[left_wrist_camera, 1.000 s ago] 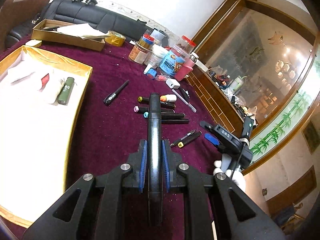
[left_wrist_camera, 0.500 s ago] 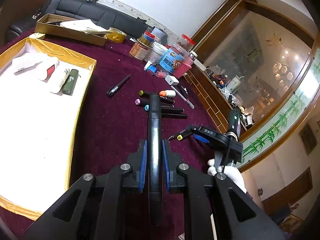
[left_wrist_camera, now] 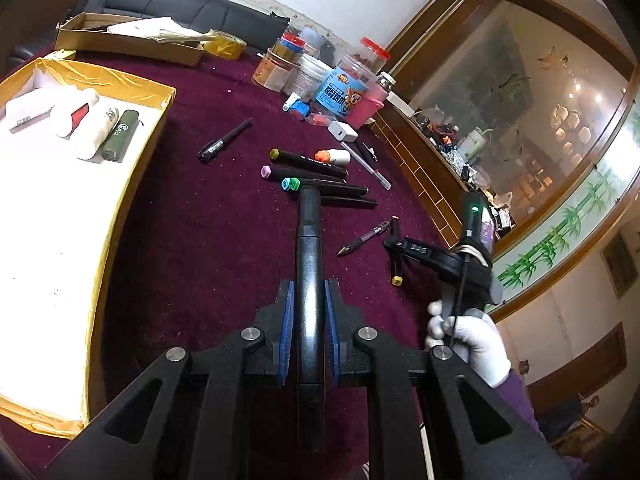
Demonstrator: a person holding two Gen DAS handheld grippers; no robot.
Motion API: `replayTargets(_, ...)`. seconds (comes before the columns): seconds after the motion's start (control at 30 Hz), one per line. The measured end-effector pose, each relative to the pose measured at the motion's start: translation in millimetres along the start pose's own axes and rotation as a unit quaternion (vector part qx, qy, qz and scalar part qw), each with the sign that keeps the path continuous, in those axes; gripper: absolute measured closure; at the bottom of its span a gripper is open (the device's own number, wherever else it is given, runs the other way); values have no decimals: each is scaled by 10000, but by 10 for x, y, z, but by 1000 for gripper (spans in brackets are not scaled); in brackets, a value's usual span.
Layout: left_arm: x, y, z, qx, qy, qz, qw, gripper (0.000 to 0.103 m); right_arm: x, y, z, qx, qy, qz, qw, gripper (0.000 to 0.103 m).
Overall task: Organize rigid objects
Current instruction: 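Lift the black marker with the left gripper while the right gripper grasps another black marker, then lower both black markers into the tray and open both grippers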
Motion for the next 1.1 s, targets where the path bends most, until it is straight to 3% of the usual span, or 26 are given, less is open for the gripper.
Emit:
replayTargets(0.13, 30, 136, -20, -22, 68, 118, 9999, 91, 24, -13, 66, 40, -127, -21, 9999, 89)
replayTargets(0.27, 147, 422, -172, -38, 245, 373, 9990, 91, -62, 73, 369, 815, -752, -319, 9933, 89)
replayTargets(0.37, 236, 691, -366, -11, 453, 596, 9972, 91, -121, 285, 500, 1357, -992, -257, 9854, 89)
replayTargets(0.47, 318, 932, -584, 266, 551, 801, 9949, 91, -101, 502, 453, 1876, -1067, -200, 9762, 89)
replayTargets(0.6, 435, 1087, -864, 654, 701, 827, 9920, 91, -15, 719, 112, 2459, -859, -215, 9652, 89)
replayTargets(0.8, 721, 1138, -1217, 1399, 702, 690, 9853, 91, 48, 976, -858, 3084, -131, -418, 9502, 89)
replayTargets(0.93, 814, 1086, -1544, 1647, 922, 492, 9808, 91, -31, 1127, -1483, 3326, 390, -546, 9407, 89)
replayTargets(1.1, 877, 961, -1846, 1675, 1234, 218, 9779, 91, -133, 1250, -2249, 3505, 905, -732, 9293, 88)
Point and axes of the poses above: each gripper's, at about its wrist camera, not at the fingertips, and y roughly against the way its jaws point, z to its right, x to its top, the point moved 3 cm from there along -y, roughly the way its jaws point, and after that the axes turned 14 degrees about -x, right-handed, at the moved point
